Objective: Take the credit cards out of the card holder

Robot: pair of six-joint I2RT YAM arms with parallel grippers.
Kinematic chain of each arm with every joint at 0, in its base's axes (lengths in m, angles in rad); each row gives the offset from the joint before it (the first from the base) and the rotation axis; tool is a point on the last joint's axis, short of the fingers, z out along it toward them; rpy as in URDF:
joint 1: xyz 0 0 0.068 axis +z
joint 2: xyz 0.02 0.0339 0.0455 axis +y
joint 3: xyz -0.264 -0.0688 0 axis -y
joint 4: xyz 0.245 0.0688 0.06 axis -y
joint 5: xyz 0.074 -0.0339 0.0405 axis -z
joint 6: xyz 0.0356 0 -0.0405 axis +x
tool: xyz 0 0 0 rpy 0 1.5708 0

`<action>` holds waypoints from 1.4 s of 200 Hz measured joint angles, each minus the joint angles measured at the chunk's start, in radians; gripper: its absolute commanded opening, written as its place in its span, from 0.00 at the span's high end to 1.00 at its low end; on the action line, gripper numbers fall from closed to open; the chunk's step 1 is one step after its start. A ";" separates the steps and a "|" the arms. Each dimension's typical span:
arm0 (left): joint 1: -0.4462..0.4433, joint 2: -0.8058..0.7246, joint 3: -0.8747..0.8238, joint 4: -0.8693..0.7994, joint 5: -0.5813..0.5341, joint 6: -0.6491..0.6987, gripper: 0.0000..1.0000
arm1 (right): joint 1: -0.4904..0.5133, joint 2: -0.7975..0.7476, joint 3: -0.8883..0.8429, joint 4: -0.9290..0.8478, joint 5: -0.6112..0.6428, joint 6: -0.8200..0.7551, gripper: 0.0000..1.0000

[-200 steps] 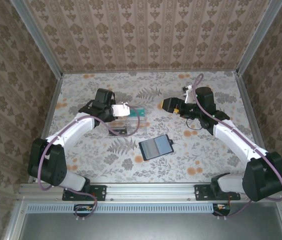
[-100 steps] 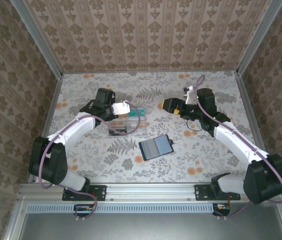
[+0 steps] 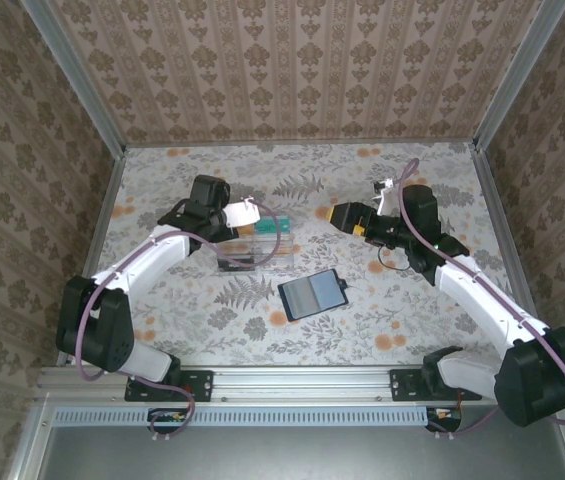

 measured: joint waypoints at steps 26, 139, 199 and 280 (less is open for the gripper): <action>0.000 0.000 0.006 0.004 -0.005 -0.017 0.24 | 0.007 -0.001 0.000 0.000 0.000 0.003 0.00; 0.000 -0.136 0.036 -0.073 -0.033 -0.252 0.00 | 0.061 -0.018 -0.001 -0.039 0.030 -0.011 0.00; 0.011 -0.375 0.079 -0.182 -0.040 -0.696 0.00 | 0.139 0.032 0.040 -0.108 0.084 -0.060 0.00; 0.059 -0.426 0.003 -0.347 0.180 -1.206 0.07 | 0.236 0.113 0.068 -0.220 0.219 -0.156 0.19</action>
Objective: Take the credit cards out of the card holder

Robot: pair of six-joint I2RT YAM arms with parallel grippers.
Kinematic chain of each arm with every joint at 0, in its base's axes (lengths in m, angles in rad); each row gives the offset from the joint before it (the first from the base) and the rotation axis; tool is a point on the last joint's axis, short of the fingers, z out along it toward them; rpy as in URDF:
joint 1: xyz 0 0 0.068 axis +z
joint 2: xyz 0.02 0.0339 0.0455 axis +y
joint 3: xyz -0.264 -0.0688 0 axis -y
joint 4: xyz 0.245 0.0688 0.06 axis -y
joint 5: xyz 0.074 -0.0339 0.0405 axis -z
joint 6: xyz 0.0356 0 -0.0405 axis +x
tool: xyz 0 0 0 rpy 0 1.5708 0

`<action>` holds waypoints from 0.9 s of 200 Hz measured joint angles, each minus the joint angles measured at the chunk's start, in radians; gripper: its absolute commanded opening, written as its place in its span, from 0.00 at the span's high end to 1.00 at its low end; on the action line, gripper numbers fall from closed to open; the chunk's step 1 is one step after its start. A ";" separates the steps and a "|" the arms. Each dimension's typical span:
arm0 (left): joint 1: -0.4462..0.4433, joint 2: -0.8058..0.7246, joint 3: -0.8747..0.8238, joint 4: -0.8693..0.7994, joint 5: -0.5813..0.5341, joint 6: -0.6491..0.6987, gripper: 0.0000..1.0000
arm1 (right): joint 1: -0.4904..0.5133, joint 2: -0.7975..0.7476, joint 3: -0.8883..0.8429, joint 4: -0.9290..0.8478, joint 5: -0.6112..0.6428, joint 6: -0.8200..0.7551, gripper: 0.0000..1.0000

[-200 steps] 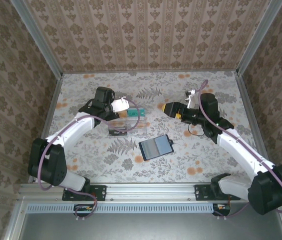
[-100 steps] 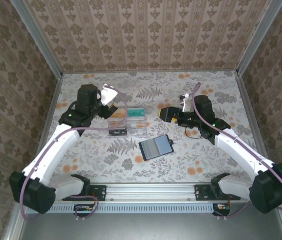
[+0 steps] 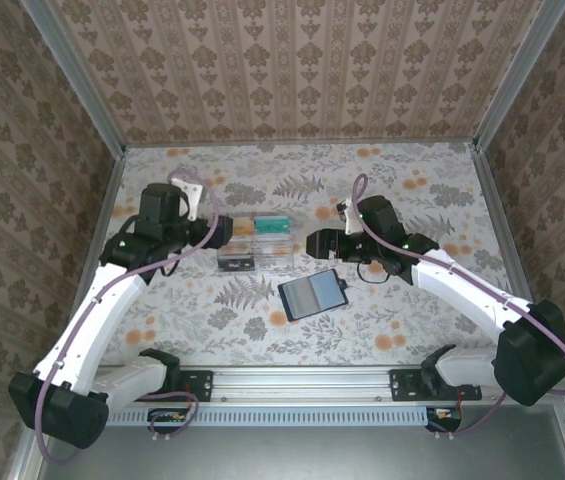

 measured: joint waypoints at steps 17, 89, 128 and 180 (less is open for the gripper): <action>-0.007 -0.045 -0.093 0.011 0.031 -0.131 0.14 | 0.005 0.000 -0.006 -0.017 0.021 -0.025 0.25; -0.309 -0.116 -0.335 0.069 -0.079 -0.637 0.39 | 0.024 0.038 -0.106 -0.069 0.122 -0.092 0.67; -0.453 -0.040 -0.373 0.119 -0.154 -0.821 0.38 | 0.026 0.133 -0.148 -0.063 0.164 -0.105 0.73; -0.538 0.106 -0.352 0.147 -0.185 -0.889 0.52 | 0.072 0.167 -0.243 0.000 0.209 -0.062 0.85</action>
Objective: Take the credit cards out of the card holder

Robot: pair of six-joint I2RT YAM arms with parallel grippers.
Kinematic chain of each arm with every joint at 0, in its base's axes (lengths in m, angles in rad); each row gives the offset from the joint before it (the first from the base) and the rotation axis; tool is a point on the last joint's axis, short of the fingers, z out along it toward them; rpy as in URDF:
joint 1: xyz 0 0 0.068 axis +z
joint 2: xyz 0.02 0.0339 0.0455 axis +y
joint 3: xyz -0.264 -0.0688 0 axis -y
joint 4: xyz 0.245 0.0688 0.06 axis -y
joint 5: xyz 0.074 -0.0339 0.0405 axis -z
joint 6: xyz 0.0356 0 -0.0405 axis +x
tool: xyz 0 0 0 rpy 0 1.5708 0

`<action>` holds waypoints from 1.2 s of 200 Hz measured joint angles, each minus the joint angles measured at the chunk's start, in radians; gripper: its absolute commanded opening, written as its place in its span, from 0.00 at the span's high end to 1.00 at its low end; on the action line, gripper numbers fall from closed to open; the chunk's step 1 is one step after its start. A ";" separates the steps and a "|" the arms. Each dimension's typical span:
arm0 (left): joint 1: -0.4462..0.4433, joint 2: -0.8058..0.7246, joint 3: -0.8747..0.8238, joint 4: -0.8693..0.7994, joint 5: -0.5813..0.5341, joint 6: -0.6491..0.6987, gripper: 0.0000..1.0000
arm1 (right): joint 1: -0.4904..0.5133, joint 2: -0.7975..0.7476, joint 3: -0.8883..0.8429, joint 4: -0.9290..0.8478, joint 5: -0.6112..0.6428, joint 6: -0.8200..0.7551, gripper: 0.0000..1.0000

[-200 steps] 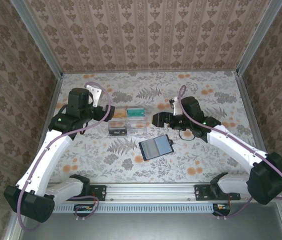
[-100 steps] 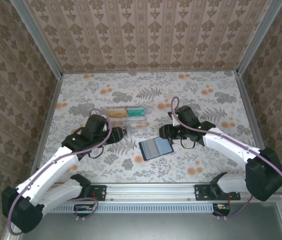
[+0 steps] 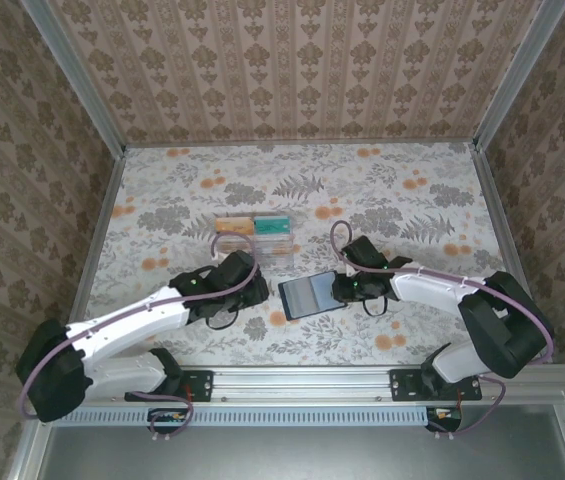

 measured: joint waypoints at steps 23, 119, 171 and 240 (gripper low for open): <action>0.000 0.060 0.027 0.019 0.023 0.001 0.53 | 0.054 0.000 -0.018 0.052 0.019 0.050 0.84; 0.024 0.249 0.026 0.271 0.209 0.028 0.64 | 0.159 -0.001 -0.019 0.065 0.072 0.142 0.83; 0.052 0.328 0.026 0.314 0.259 0.055 0.64 | 0.159 0.000 -0.016 0.061 0.074 0.142 0.82; 0.054 0.368 0.026 0.337 0.290 0.059 0.63 | 0.159 0.000 -0.016 0.059 0.077 0.142 0.81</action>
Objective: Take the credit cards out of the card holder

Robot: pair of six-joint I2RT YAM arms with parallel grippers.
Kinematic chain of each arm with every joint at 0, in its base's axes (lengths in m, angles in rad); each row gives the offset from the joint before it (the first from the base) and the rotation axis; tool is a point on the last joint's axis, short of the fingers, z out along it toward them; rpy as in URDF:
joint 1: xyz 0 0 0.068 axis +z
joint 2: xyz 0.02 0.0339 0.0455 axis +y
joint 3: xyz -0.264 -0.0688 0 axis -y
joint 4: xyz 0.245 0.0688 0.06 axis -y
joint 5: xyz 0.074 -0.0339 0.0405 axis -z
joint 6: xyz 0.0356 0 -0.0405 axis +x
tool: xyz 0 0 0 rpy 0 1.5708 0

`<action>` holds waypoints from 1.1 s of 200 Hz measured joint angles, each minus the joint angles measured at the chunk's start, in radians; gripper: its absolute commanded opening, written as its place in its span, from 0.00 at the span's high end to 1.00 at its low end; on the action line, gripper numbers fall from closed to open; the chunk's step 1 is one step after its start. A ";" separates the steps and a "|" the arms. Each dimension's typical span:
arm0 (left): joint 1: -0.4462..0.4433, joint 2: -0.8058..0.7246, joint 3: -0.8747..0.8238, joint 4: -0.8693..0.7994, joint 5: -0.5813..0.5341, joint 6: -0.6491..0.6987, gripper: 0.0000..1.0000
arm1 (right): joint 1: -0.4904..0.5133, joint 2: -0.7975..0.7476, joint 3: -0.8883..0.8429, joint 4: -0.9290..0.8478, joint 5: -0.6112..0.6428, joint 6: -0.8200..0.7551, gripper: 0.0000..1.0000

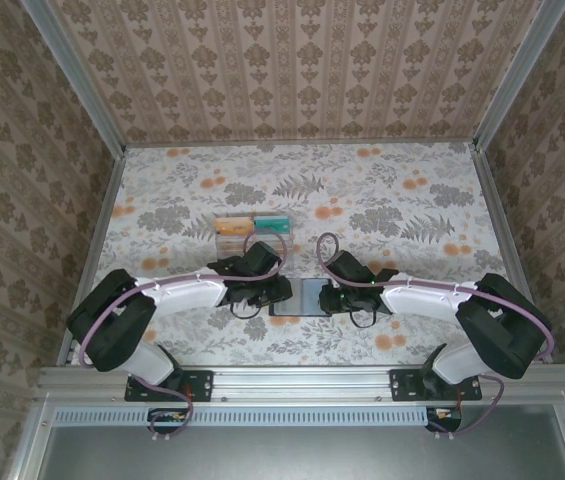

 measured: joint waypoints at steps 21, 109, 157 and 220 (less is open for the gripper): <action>0.000 0.011 -0.001 0.031 0.018 0.000 0.62 | 0.000 0.000 0.000 0.000 0.003 0.000 0.81; -0.007 0.010 -0.026 0.145 0.080 -0.001 0.45 | 0.000 0.000 0.000 -0.001 0.014 0.000 0.80; -0.024 0.006 -0.022 0.173 0.111 0.007 0.42 | 0.000 0.000 0.000 0.000 0.014 0.000 0.79; -0.048 0.066 0.058 0.259 0.162 0.006 0.43 | -0.033 -0.130 -0.039 -0.034 0.057 0.005 0.72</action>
